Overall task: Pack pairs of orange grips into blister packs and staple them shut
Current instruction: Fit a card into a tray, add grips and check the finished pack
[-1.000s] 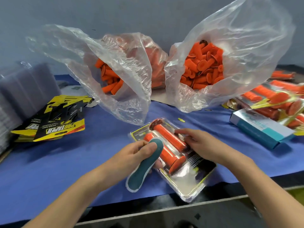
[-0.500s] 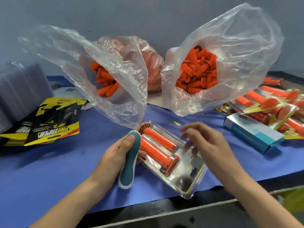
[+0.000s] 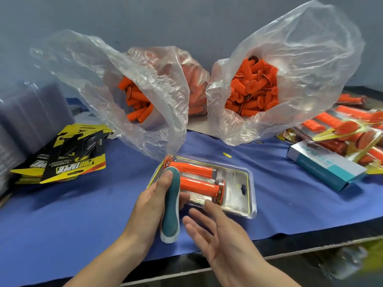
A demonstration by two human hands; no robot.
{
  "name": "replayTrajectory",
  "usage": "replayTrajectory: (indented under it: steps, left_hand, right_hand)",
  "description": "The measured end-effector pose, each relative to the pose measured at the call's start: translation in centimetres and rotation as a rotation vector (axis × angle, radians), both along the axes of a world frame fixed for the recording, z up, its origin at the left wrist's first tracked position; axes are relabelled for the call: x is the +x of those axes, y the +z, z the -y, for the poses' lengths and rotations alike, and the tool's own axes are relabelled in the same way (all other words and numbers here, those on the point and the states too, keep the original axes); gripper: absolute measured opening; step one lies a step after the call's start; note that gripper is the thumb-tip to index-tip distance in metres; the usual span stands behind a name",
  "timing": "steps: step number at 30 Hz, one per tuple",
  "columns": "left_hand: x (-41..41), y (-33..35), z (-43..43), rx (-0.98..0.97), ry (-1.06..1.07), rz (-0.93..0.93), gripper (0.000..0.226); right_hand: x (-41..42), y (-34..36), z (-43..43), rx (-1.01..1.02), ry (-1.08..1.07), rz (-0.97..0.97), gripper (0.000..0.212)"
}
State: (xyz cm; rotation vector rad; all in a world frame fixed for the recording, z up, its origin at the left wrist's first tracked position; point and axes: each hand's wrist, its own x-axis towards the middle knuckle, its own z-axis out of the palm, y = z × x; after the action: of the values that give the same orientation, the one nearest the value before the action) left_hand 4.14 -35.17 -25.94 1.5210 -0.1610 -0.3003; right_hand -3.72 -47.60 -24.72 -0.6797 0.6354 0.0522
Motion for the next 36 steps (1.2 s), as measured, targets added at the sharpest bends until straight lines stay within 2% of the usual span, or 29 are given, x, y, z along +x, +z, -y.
replayTrajectory:
  steps: [6,9,11,13,16,19,23,26,32,36]
  left_hand:
    - [-0.6,0.4,-0.2,-0.030,-0.060,-0.031,0.065]
    - [-0.3,1.6,-1.1,-0.045,-0.108,-0.222,0.062]
    - [-0.1,2.1,-1.3,-0.015,-0.189,-0.416,0.060]
    - [-0.1,2.1,-1.2,-0.019,-0.191,-0.529,0.055]
    - [-0.7,0.9,-1.0,0.028,-0.162,-0.531,0.066]
    - [-1.6,0.5,-1.0,0.078,-0.188,-0.498,0.077]
    - [-1.9,0.8,-0.2,0.015,-0.190,-0.425,0.071]
    - [-1.8,1.0,0.0,-0.042,-0.149,-0.445,0.071]
    - [-1.4,1.0,0.4,-0.159,-0.196,-0.487,0.067]
    - [-1.1,0.6,0.6,-0.139,-0.187,-0.456,0.061]
  right_hand:
    - [2.1,-1.2,-0.1,-0.087,-0.033,0.005,0.017]
    - [3.2,-1.3,0.1,-0.161,-0.092,-0.032,0.007]
    - [3.8,-1.1,0.2,-0.181,-0.115,-0.041,0.010]
    - [4.2,-1.0,0.3,-0.179,-0.127,-0.043,0.013]
    - [4.3,-1.1,0.3,-0.178,-0.134,-0.036,0.012]
    - [4.2,-1.3,0.1,-0.261,-0.115,-0.023,0.014]
    - [4.0,-1.6,0.0,-0.383,-0.093,0.003,0.021]
    - [3.7,-1.6,-0.1,-0.450,-0.077,0.030,0.025]
    - [3.8,-1.9,-0.4,-0.518,-0.031,0.050,0.031]
    - [4.2,-2.3,-0.4,-0.481,-0.056,0.023,0.028]
